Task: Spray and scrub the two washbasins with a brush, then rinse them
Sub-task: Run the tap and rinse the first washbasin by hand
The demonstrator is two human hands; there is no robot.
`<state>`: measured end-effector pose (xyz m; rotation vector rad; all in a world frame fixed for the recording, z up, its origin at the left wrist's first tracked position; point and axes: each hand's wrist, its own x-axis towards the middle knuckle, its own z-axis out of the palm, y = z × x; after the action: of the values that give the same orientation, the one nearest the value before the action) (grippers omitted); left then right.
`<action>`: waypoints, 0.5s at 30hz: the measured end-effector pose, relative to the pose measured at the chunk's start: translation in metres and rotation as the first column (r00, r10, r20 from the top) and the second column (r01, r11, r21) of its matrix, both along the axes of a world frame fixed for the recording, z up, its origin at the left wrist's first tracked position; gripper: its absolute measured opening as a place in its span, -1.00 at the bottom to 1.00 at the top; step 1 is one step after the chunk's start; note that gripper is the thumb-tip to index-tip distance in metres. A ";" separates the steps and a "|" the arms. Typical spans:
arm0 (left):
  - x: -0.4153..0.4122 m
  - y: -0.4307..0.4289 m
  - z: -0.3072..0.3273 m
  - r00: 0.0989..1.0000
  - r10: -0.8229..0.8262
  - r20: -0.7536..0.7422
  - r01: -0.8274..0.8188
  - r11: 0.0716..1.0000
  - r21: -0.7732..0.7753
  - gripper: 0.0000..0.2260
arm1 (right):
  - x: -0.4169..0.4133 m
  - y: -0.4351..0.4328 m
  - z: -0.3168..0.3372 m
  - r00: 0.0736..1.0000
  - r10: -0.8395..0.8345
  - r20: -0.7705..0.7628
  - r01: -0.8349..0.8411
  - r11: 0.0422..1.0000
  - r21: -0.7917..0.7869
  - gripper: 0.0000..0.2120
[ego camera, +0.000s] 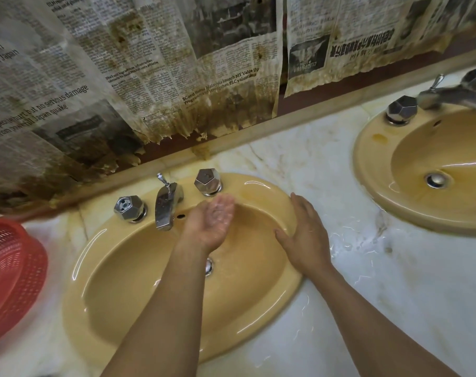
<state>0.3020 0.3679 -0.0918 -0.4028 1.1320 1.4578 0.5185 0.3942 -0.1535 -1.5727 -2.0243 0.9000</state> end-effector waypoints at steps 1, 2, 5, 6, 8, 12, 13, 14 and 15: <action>0.008 0.004 0.007 0.993 -0.114 -0.041 0.116 0.992 0.046 -0.66 | 0.000 0.000 0.000 1.000 -0.002 -0.003 0.002 1.000 0.002 -0.18; 0.014 0.007 0.012 0.976 -0.202 -0.085 0.208 0.975 0.071 -0.63 | 0.000 0.000 -0.001 1.000 -0.005 -0.008 0.005 1.000 0.003 -0.18; 0.015 0.005 0.013 0.948 -0.241 -0.209 0.248 0.969 0.004 -0.62 | -0.001 0.001 -0.004 1.000 0.007 0.003 -0.007 1.000 0.004 -0.18; 0.011 -0.002 0.009 0.950 -0.206 -0.233 0.208 0.978 -0.020 -0.64 | -0.002 0.002 -0.004 0.999 0.027 0.031 -0.028 1.000 0.006 -0.18; 0.000 -0.021 -0.001 0.964 -0.133 -0.229 0.123 0.991 -0.058 -0.67 | -0.005 0.004 -0.006 0.982 0.099 0.163 -0.108 0.993 0.047 -0.21; -0.024 -0.065 -0.018 0.995 0.044 -0.093 -0.050 0.997 -0.065 -0.69 | -0.022 0.016 -0.010 0.845 0.267 0.463 -0.389 0.901 0.191 -0.24; -0.030 -0.072 -0.021 0.994 0.098 -0.056 -0.102 0.992 -0.068 -0.68 | -0.031 0.025 -0.008 0.803 0.330 0.496 -0.474 0.859 0.196 -0.23; -0.035 -0.077 -0.023 0.988 0.153 -0.023 -0.154 0.985 -0.079 -0.67 | -0.040 0.036 -0.005 0.755 0.391 0.526 -0.548 0.817 0.179 -0.23; -0.038 -0.080 -0.026 0.980 0.199 -0.001 -0.199 0.975 -0.096 -0.67 | -0.051 0.049 -0.002 0.705 0.443 0.554 -0.606 0.782 0.145 -0.23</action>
<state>0.2637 0.2874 -0.1174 -0.6041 1.1841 1.5769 0.4675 0.4432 -0.1552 -1.1065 -2.9169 0.2968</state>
